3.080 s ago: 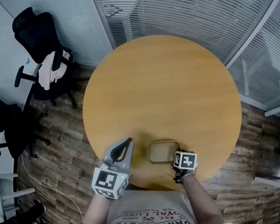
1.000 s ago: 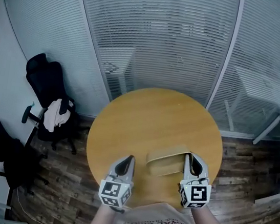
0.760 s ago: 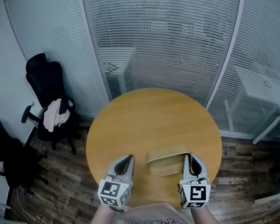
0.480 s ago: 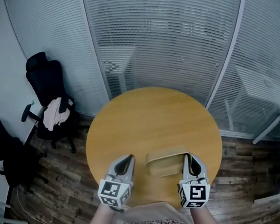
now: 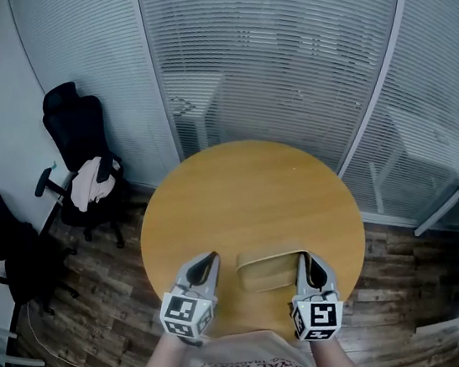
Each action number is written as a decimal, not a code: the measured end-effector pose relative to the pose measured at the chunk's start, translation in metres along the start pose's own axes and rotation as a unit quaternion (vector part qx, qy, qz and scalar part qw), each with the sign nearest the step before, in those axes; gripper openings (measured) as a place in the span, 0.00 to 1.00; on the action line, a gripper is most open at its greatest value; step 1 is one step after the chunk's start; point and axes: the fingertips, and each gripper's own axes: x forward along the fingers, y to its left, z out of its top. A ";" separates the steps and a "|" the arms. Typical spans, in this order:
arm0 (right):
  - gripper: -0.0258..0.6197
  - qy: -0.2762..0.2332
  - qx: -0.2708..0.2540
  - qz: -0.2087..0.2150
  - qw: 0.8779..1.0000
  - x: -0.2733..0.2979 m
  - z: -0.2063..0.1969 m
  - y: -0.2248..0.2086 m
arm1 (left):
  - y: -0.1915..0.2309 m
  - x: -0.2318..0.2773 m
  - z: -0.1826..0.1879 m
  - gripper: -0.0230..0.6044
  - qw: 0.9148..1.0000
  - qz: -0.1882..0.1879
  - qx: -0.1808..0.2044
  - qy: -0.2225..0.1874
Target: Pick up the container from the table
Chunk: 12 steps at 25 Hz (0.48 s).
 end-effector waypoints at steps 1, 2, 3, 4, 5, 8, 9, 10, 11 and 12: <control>0.05 0.004 0.002 0.002 1.000 0.000 -0.002 0.001 | 0.000 0.000 0.000 0.05 1.000 0.000 0.000 0.000; 0.05 0.008 0.004 0.004 1.000 0.000 -0.004 0.001 | -0.001 -0.001 0.000 0.05 1.000 0.000 -0.001 -0.001; 0.05 0.013 0.007 0.006 1.000 0.001 -0.006 0.002 | -0.001 -0.001 -0.001 0.05 1.000 -0.001 -0.002 0.000; 0.05 0.018 0.008 0.008 1.000 0.001 -0.008 0.002 | -0.002 -0.001 -0.001 0.05 1.000 -0.001 -0.002 0.000; 0.05 0.021 0.009 0.009 1.000 0.001 -0.010 0.003 | -0.002 -0.002 -0.002 0.05 1.000 0.000 -0.002 0.001; 0.05 0.028 0.010 0.013 0.999 0.000 -0.013 0.006 | -0.002 -0.005 -0.003 0.05 1.000 0.001 -0.002 0.002; 0.05 0.029 0.010 0.013 0.999 -0.001 -0.013 0.007 | -0.001 -0.006 -0.003 0.05 1.000 0.002 -0.002 0.002; 0.05 0.031 0.011 0.013 0.999 -0.001 -0.014 0.008 | 0.000 -0.007 -0.003 0.05 1.000 0.002 -0.002 0.001; 0.05 0.033 0.011 0.013 0.999 -0.001 -0.014 0.009 | 0.000 -0.008 -0.002 0.05 1.000 0.002 -0.002 0.002; 0.05 0.035 0.012 0.012 0.999 -0.001 -0.015 0.009 | 0.000 -0.008 -0.003 0.05 1.000 0.001 -0.002 0.002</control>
